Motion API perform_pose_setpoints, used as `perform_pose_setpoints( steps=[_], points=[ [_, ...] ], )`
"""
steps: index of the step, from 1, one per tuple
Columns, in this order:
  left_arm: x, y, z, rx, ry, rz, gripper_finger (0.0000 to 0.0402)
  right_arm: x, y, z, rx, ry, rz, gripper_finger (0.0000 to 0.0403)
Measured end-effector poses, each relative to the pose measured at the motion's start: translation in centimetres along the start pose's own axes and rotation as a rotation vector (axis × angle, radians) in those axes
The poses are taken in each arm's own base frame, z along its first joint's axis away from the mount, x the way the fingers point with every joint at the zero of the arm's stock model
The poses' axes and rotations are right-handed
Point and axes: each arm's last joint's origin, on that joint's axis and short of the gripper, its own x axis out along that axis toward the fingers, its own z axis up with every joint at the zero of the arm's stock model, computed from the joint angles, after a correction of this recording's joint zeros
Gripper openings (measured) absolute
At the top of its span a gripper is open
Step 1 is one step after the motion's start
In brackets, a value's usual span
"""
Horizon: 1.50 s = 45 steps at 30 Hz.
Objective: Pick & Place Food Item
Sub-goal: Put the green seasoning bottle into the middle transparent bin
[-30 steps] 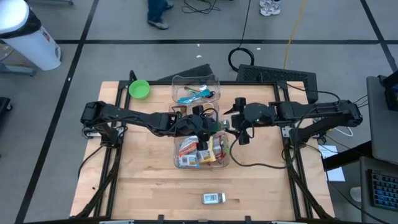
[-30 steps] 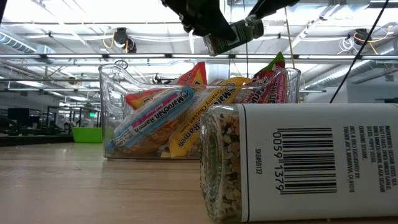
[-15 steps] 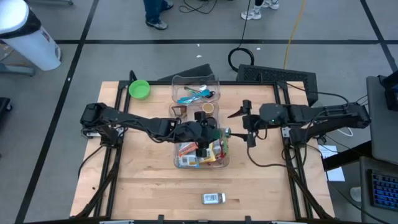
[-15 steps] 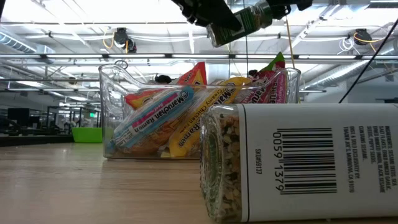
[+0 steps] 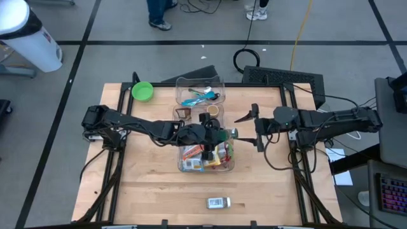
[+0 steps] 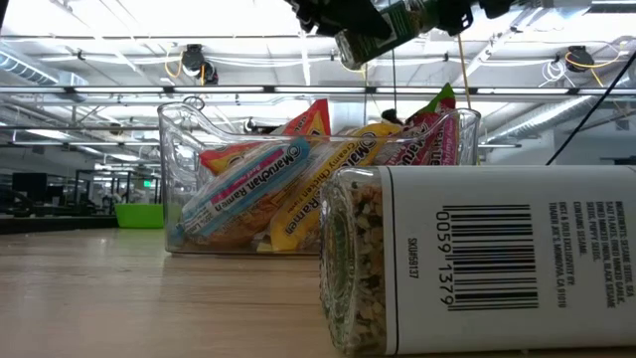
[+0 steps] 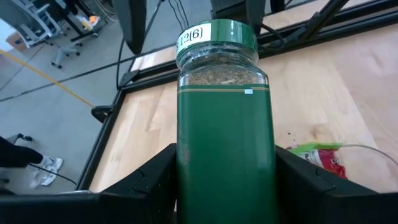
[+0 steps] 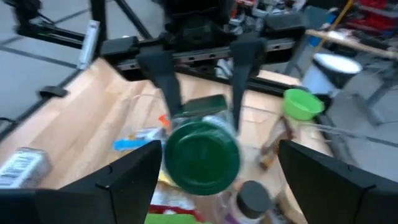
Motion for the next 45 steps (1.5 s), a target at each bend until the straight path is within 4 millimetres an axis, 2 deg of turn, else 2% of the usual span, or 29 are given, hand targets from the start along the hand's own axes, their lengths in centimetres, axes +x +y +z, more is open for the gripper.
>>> perform_pose_setpoints(
  steps=[7,17,28,35,41,45],
  points=[
    [0.0,0.1,0.1,0.000,-0.009,0.006,0.0208,0.4,0.4,-0.8,0.043,-0.035,0.072,0.0313],
    [0.0,0.2,0.4,0.010,-0.046,-0.020,0.0208,1.0,0.6,-1.8,0.034,-0.142,0.047,0.0313],
    [0.0,0.2,0.7,0.012,-0.084,-0.073,0.0208,2.5,0.7,-2.1,0.009,-0.142,0.041,0.0309],
    [0.1,0.3,0.5,0.005,-0.074,-0.072,0.0208,2.6,0.7,-2.0,-0.005,-0.161,0.039,0.0267],
    [0.1,0.4,0.5,-0.029,-0.069,-0.061,0.0208,2.6,0.7,-2.0,-0.009,-0.157,0.031,0.0195],
    [0.1,0.4,0.5,-0.044,-0.068,-0.060,0.0223,2.6,0.7,-2.0,-0.011,-0.158,0.034,0.0193]
  ],
)
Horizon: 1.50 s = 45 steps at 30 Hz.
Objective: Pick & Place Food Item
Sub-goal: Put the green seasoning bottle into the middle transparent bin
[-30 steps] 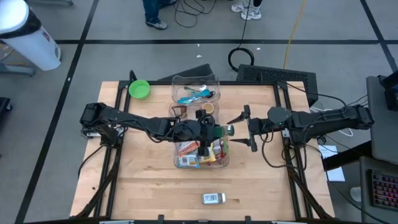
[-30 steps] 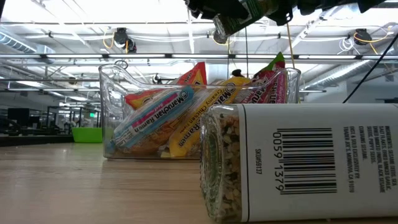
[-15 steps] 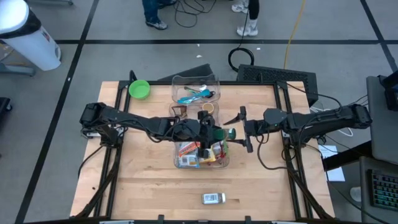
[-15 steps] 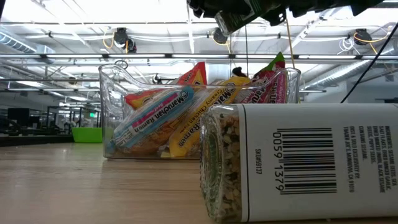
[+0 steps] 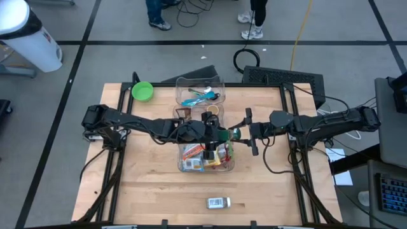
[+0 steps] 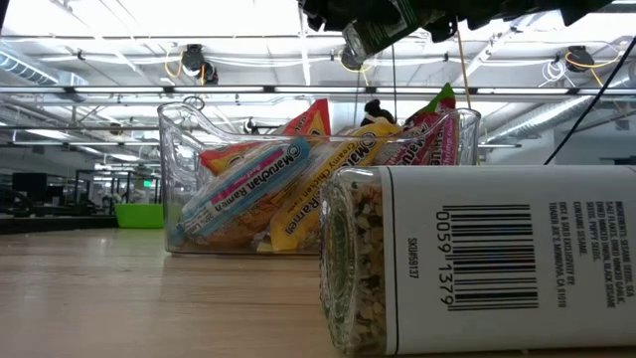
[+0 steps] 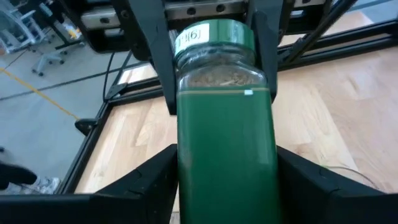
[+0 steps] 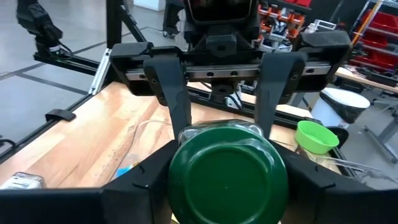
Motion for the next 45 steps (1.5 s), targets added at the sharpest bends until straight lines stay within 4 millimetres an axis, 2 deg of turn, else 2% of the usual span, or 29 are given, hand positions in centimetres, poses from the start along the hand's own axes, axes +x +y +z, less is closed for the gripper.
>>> perform_pose_setpoints(
  steps=[6,10,19,22,28,34,40,42,45],
  points=[
    [0.0,0.0,0.1,0.013,-0.009,-0.010,0.0267,0.0,0.0,-0.1,0.001,0.006,0.005,0.0193],
    [0.0,0.2,0.1,0.008,-0.009,-0.005,0.0271,-0.2,-0.1,0.4,0.003,0.010,-0.018,0.0193],
    [0.0,0.8,0.7,0.059,-0.059,0.122,0.0275,-0.9,-1.2,2.8,-0.051,0.176,-0.142,0.0193],
    [-0.6,0.9,1.2,0.093,-0.068,0.152,0.0275,-1.4,-1.8,3.6,-0.052,0.239,-0.169,0.0193],
    [-3.6,2.0,2.7,0.118,-0.098,0.163,0.0274,-2.4,-3.0,4.4,-0.051,0.349,-0.291,0.0193],
    [-8.2,3.7,4.5,0.137,-0.163,0.180,0.0277,-2.1,-4.2,4.0,-0.021,0.412,-0.327,0.0193],
    [-12.8,6.3,5.3,0.162,-0.236,0.110,0.0278,0.5,-5.5,3.2,-0.025,0.538,-0.332,0.0193],
    [-13.5,7.5,5.1,0.148,-0.258,0.042,0.0278,1.6,-6.2,3.2,-0.031,0.554,-0.312,0.0193],
    [-13.4,9.4,4.3,0.124,-0.287,-0.074,0.0278,3.4,-7.5,3.4,-0.017,0.553,-0.265,0.0193]
  ],
)
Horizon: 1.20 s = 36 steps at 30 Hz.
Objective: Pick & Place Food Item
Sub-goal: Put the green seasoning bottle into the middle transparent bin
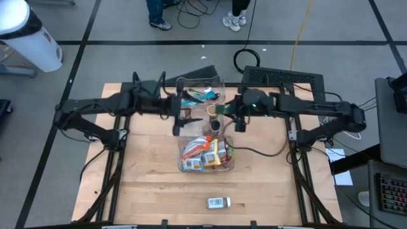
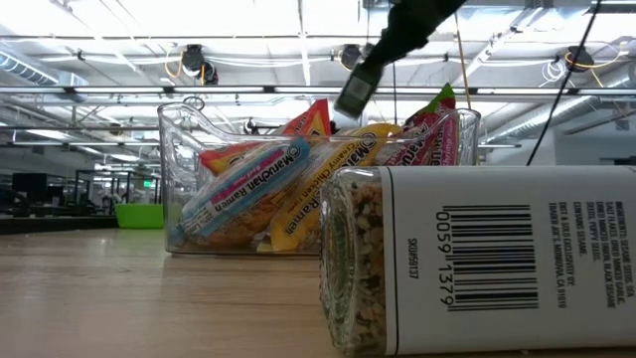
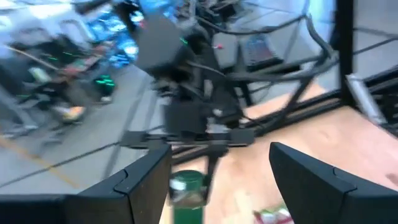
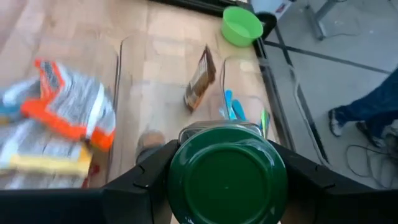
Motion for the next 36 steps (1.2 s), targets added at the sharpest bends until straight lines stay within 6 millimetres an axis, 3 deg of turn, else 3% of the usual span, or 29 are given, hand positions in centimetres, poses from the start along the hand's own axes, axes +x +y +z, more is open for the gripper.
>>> perform_pose_setpoints(
  steps=[3,10,15,21,27,36],
  points=[
    [0.2,1.5,-2.0,-0.033,-0.005,-0.043,0.0278,1.5,-1.0,1.1,0.005,0.000,0.022,0.0193],
    [0.8,4.0,-9.5,-0.097,-0.015,0.076,0.0271,4.5,-3.0,2.1,0.013,0.038,0.102,0.0192],
    [-0.4,5.7,-14.3,-0.151,-0.060,0.149,0.0259,6.4,-3.8,2.6,0.017,0.030,0.163,0.0192],
    [-2.4,7.4,-18.0,-0.217,-0.045,0.156,0.0251,8.7,-4.2,3.7,0.024,0.006,0.236,0.0192],
    [-3.8,8.6,-19.6,-0.283,-0.014,0.123,0.0250,11.5,-4.1,4.2,0.000,-0.010,0.287,0.0192],
    [-4.1,8.8,-19.7,-0.309,-0.025,0.105,0.0251,15.0,-5.1,2.9,-0.002,0.063,0.293,0.0192]
  ],
)
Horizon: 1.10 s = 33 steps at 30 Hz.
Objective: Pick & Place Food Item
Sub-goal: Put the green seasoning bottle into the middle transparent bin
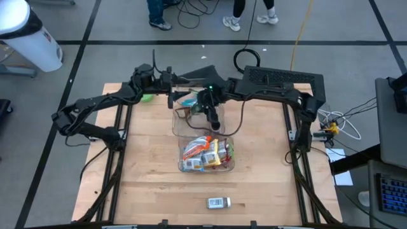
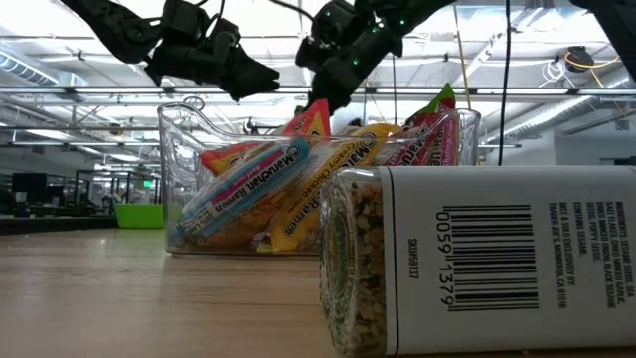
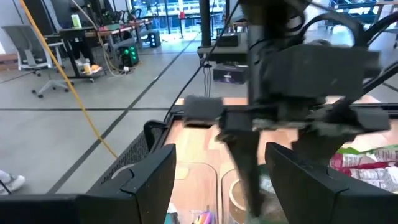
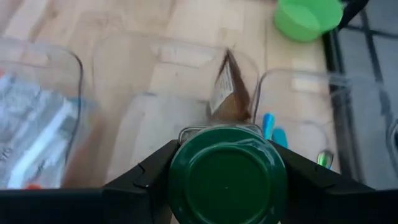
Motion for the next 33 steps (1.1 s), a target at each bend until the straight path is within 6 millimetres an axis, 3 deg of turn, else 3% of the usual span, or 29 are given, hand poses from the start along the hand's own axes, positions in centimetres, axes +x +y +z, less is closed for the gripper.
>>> perform_pose_setpoints(
  steps=[10,22,30,33],
  points=[
    [0.0,0.0,0.0,0.040,0.002,0.000,0.0251,1.8,-1.7,-1.2,0.024,0.033,-0.010,0.0192],
    [0.0,-0.1,-0.4,0.023,0.038,-0.005,0.0251,1.9,-1.5,-1.7,0.038,0.086,0.012,0.0192],
    [0.0,-0.2,-0.7,-0.018,0.063,-0.011,0.0251,5.1,-0.6,-3.1,0.027,0.153,0.060,0.0192],
    [0.1,-0.3,-0.7,-0.023,0.064,-0.015,0.0251,5.2,-0.4,-3.0,0.017,0.151,0.064,0.0192]
  ],
)
